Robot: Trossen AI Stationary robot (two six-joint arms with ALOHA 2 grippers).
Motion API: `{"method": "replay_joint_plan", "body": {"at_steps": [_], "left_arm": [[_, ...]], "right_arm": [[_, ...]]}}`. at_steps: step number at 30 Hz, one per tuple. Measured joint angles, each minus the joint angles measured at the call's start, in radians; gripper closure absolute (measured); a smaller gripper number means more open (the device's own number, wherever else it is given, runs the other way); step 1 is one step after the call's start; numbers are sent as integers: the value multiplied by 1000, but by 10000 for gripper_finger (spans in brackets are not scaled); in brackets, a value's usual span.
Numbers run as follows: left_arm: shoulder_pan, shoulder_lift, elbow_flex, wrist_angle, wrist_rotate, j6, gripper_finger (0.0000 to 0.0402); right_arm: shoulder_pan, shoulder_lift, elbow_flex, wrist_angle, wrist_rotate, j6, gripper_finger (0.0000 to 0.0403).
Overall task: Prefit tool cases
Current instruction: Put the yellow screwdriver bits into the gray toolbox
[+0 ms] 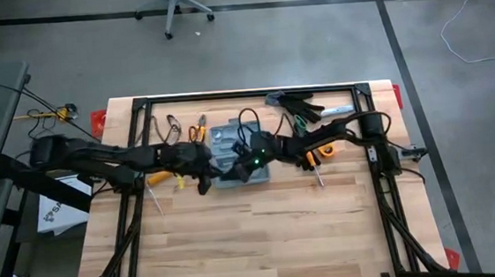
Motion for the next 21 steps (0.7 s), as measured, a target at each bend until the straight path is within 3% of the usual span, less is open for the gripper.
{"method": "replay_joint_plan", "body": {"at_steps": [5, 10, 21], "left_arm": [[-18, -120, 0, -75, -84, 6, 401], [-18, -169, 0, -146, -109, 5, 401], [-18, -165, 0, -173, -113, 33, 401]], "right_arm": [[21, 99, -1, 91, -42, 91, 403], [11, 94, 3, 249, -37, 147, 403], [16, 146, 18, 93, -45, 117, 403]]}}
